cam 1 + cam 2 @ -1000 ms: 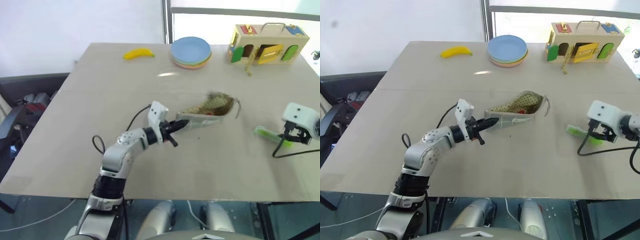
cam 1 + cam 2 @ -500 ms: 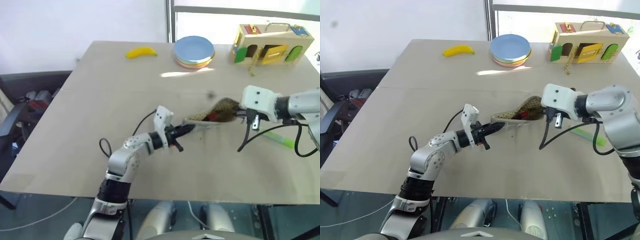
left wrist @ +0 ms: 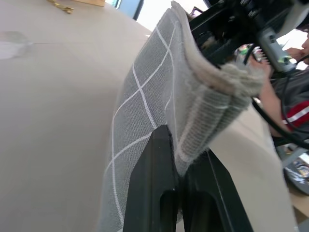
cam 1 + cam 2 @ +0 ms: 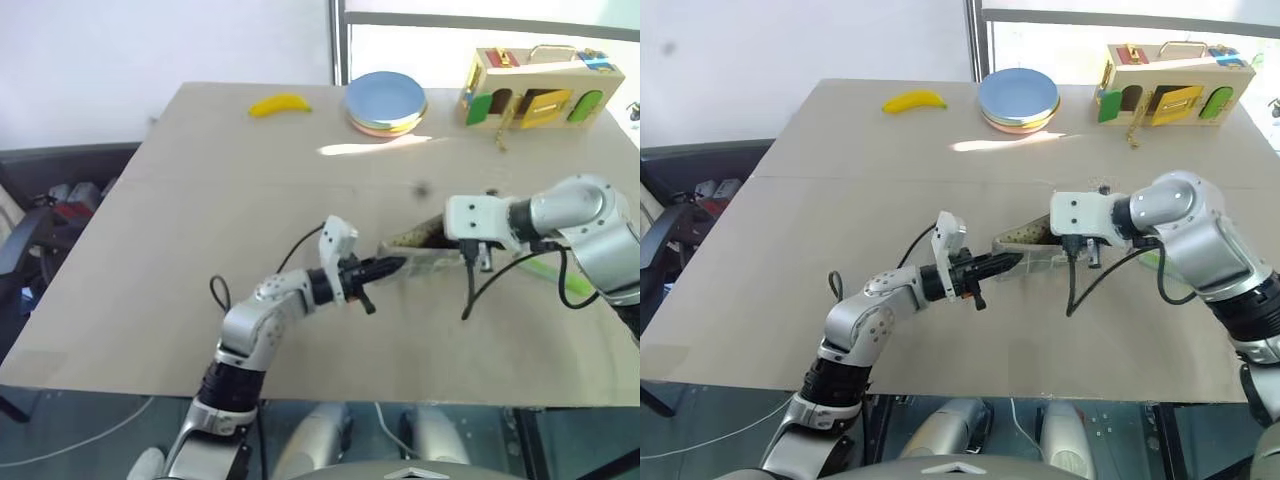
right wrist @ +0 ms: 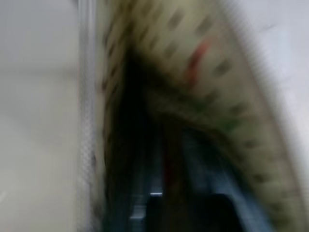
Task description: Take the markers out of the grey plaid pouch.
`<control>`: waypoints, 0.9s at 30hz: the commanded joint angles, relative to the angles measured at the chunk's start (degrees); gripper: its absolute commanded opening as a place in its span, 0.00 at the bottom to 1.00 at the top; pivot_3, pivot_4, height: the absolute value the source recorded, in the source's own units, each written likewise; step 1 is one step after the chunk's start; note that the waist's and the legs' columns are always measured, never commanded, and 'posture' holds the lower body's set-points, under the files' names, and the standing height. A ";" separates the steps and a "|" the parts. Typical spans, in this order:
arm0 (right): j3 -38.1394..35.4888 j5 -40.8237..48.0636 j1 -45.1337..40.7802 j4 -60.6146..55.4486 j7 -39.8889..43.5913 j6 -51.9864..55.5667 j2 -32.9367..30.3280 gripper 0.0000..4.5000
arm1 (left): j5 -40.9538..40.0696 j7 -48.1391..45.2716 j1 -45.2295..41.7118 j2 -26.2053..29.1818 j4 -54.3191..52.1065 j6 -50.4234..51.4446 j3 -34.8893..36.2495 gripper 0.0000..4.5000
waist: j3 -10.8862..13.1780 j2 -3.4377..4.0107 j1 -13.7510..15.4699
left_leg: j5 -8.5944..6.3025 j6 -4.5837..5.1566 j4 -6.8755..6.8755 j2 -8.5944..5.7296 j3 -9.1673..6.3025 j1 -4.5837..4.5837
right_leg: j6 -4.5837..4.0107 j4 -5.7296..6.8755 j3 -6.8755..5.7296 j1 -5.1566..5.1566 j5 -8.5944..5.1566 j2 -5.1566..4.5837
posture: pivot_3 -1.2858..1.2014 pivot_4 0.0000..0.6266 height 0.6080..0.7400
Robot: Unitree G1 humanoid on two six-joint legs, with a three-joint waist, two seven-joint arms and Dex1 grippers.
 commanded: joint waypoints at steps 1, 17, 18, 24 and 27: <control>-0.87 -1.14 -0.85 -3.36 1.73 0.08 -1.77 0.57 | -4.88 -2.69 -0.66 0.49 -4.33 2.93 0.00 0.00 | 0.00 0.00 -0.22 | 0.00 0.00 0.00 0.02 0.00 0.01 | 0.00 0.01 0.00 0.00 0.00 0.01 | 0.52 0.24 1.00; 10.24 -13.40 -2.58 4.16 6.74 -7.47 1.19 0.97 | -1.49 -4.37 -2.28 -2.56 11.40 -0.55 -0.61 0.00 | -0.01 0.00 -0.17 | 0.00 0.00 0.05 0.01 0.01 0.07 | 0.00 0.07 0.02 0.02 0.00 0.03 | 0.52 0.24 1.00; 11.20 -14.35 -3.42 5.49 7.06 -8.09 2.41 0.97 | -1.41 -4.62 -2.40 -2.67 11.99 -0.66 -0.69 0.00 | -0.01 0.00 -0.17 | 0.00 -0.01 0.05 0.02 0.02 0.10 | 0.00 0.09 0.03 0.03 0.00 0.03 | 0.52 0.24 1.00; 14.74 -18.68 -6.22 12.76 6.64 -11.47 9.30 0.97 | -1.51 -5.05 -2.87 -2.79 13.50 -0.71 -0.36 0.00 | -0.02 -0.02 -0.22 | 0.01 -0.01 0.07 0.02 0.02 0.12 | 0.00 0.14 0.04 0.03 0.00 0.03 | 0.52 0.24 1.00; 15.18 -19.62 -6.45 16.49 6.47 -13.29 12.12 0.97 | -1.34 -5.05 -2.91 -2.72 13.63 -0.70 -0.32 0.00 | -0.04 -0.04 -0.38 | 0.01 -0.01 0.07 0.02 0.02 0.13 | 0.00 0.15 0.04 0.03 0.00 0.03 | 0.52 0.24 1.00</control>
